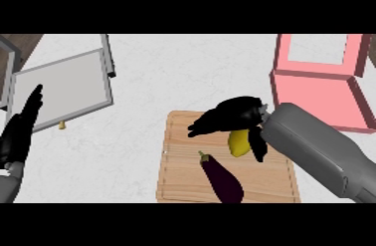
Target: Pick the eggplant from the cutting board and place it in the cardboard box
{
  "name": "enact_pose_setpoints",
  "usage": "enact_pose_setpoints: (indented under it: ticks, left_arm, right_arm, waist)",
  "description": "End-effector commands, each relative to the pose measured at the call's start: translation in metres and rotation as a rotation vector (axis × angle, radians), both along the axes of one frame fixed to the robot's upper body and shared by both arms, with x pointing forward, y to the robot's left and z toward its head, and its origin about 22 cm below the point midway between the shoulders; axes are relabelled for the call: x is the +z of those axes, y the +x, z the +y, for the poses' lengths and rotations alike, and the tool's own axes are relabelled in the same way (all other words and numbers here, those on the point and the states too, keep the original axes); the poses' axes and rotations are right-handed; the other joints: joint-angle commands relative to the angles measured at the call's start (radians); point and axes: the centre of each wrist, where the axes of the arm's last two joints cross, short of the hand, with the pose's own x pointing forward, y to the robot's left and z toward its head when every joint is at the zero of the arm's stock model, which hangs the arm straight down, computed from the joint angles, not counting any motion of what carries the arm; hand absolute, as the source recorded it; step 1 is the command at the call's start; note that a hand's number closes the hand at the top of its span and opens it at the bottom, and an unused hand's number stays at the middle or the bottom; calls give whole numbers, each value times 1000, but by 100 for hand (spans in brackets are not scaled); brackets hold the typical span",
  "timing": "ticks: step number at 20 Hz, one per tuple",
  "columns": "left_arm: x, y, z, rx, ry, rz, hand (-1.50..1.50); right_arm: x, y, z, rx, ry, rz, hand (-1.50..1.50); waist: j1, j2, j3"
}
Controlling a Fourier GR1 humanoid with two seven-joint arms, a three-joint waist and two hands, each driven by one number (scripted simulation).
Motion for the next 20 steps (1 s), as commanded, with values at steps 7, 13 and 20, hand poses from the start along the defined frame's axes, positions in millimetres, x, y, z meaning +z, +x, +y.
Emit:
enact_pose_setpoints:
  ticks: [7, 13, 20]
  left_arm:
    - [-22, -11, -15, 22, 5, 5, 0]
    - [-7, -23, -9, 7, 0, 13, 0]
    - [-27, -8, -16, 38, -1, 4, 0]
  right_arm:
    - [-37, -17, 49, 72, -140, -19, -150]
    - [-41, -6, 23, 76, -147, -13, -150]
    - [-43, -31, 41, 111, -140, 41, -150]
  waist:
    - [-14, -3, 0]
    - [-11, -3, 1]
    - [-23, -4, 0]
